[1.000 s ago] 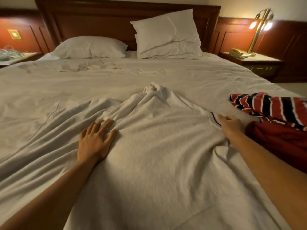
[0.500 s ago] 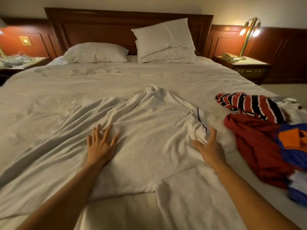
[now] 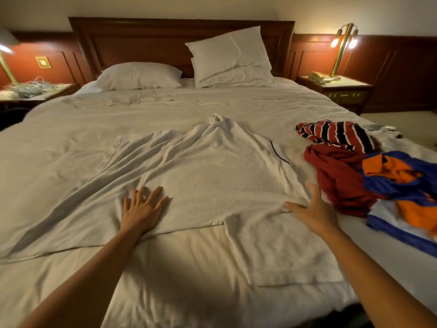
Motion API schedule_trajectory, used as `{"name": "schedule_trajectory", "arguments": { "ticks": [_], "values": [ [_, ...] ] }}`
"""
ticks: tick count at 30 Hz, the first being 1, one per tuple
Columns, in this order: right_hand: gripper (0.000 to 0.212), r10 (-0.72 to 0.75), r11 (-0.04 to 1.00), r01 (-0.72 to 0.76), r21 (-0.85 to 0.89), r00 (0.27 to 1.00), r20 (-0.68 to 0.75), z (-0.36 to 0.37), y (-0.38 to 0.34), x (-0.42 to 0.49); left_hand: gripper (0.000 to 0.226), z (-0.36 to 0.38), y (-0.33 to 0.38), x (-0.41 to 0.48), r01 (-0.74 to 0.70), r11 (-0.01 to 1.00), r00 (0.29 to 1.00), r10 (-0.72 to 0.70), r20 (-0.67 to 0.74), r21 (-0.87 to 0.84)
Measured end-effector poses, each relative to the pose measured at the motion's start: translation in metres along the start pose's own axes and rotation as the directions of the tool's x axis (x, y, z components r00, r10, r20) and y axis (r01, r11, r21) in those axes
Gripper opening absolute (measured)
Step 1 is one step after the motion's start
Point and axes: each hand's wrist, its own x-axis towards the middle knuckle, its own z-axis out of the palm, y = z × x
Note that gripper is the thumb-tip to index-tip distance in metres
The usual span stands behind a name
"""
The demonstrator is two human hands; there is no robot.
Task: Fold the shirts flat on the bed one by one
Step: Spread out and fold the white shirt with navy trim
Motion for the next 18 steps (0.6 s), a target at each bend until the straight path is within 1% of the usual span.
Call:
{"name": "schedule_trajectory", "arguments": {
  "ticks": [2, 4, 6, 7, 8, 9, 10, 11, 12, 13, 14, 15, 16, 17, 18],
  "values": [
    [0.081, -0.038, 0.996, 0.037, 0.082, 0.999, 0.013, -0.002, 0.004, -0.012, 0.065, -0.002, 0.0, -0.002, -0.001, 1.0, 1.0, 0.001, 0.011, -0.01],
    [0.078, -0.036, 0.995, 0.029, 0.093, 0.996, 0.079, -0.012, 0.009, -0.018, 0.065, -0.004, 0.0, -0.006, -0.002, 1.0, 1.0, 0.003, 0.025, -0.006],
    [0.085, -0.001, 0.999, 0.01, -0.04, 0.976, 0.219, -0.03, 0.016, -0.022, 0.064, -0.007, 0.0, -0.012, -0.011, 1.0, 0.999, 0.012, 0.046, -0.004],
    [0.093, 0.018, 0.991, 0.02, -0.135, 0.962, 0.271, -0.041, 0.018, -0.024, 0.064, -0.009, -0.001, -0.015, -0.019, 1.0, 0.998, 0.019, 0.053, -0.003],
    [0.102, 0.02, 0.971, 0.051, -0.235, 0.956, 0.292, -0.051, 0.018, -0.027, 0.064, -0.01, -0.001, -0.018, -0.024, 1.0, 0.998, 0.024, 0.059, -0.002],
    [0.109, -0.004, 0.939, 0.1, -0.33, 0.961, 0.277, -0.06, 0.015, -0.031, 0.065, -0.012, -0.001, -0.022, -0.028, 1.0, 0.997, 0.028, 0.066, -0.001],
    [0.11, -0.057, 0.901, 0.15, -0.407, 0.971, 0.232, -0.065, 0.009, -0.037, 0.065, -0.013, -0.002, -0.025, -0.034, 0.999, 0.996, 0.033, 0.081, 0.004],
    [0.105, -0.139, 0.875, 0.206, -0.438, 0.974, 0.181, -0.067, 0.001, -0.044, 0.064, -0.015, -0.003, -0.028, -0.049, 0.999, 0.994, 0.048, 0.1, 0.014],
    [0.093, -0.246, 0.862, 0.294, -0.414, 0.955, 0.164, -0.066, -0.011, -0.052, 0.063, -0.017, -0.005, -0.03, -0.075, 0.997, 0.99, 0.071, 0.125, 0.03],
    [0.08, -0.335, 0.864, 0.385, -0.324, 0.921, 0.201, -0.061, -0.023, -0.063, 0.062, -0.02, -0.007, -0.033, -0.105, 0.993, 0.984, 0.097, 0.151, 0.05],
    [0.067, -0.4, 0.868, 0.459, -0.188, 0.872, 0.281, -0.052, -0.035, -0.074, 0.06, -0.023, -0.01, -0.036, -0.126, 0.99, 0.978, 0.114, 0.173, 0.061],
    [0.06, -0.441, 0.858, 0.507, -0.082, 0.809, 0.388, -0.04, -0.047, -0.086, 0.058, -0.025, -0.013, -0.038, -0.142, 0.987, 0.974, 0.126, 0.19, 0.073],
    [0.059, -0.473, 0.834, 0.552, -0.025, 0.736, 0.484, -0.026, -0.056, -0.097, 0.056, -0.028, -0.018, -0.039, -0.163, 0.983, 0.969, 0.142, 0.203, 0.091],
    [0.062, -0.501, 0.791, 0.612, -0.027, 0.672, 0.545, -0.011, -0.062, -0.107, 0.055, -0.031, -0.023, -0.04, -0.189, 0.975, 0.963, 0.16, 0.217, 0.119],
    [0.065, -0.52, 0.745, 0.665, -0.055, 0.63, 0.577, 0.003, -0.066, -0.113, 0.055, -0.035, -0.028, -0.041, -0.201, 0.971, 0.961, 0.169, 0.22, 0.129]
  ]
}}
